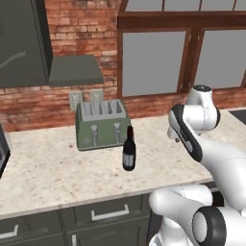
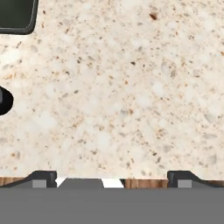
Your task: There is a wine glass and glass cup on the dining counter. Place the wine bottle next to the wine glass and the juice bottle next to the glass cup.
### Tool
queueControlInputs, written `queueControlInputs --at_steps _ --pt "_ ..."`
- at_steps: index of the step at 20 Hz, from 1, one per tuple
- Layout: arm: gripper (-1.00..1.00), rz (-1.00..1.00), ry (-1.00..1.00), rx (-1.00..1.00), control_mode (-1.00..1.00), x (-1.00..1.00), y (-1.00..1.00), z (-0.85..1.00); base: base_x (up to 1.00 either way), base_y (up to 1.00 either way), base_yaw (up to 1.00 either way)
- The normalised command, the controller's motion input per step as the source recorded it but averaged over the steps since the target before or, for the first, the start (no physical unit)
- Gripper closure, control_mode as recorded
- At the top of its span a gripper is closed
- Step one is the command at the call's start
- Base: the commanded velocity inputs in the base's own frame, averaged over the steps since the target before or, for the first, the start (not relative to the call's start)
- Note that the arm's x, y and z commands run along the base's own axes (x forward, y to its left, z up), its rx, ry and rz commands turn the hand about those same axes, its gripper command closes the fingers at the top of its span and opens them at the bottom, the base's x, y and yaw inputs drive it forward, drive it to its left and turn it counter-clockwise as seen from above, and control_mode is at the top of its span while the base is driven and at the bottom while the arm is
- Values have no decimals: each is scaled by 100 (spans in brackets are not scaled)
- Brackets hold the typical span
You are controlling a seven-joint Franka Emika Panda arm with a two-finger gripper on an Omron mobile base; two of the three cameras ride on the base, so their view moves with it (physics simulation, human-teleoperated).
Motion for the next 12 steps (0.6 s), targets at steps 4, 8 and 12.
queueControlInputs --at_steps 4,8,12 --pt "-100 0 0 0 100 0 0 0 47 6 0" --pt "-100 0 0 0 100 0 0 0 10 1 1" --pt "-100 0 0 0 100 0 0 0 0 0 0"
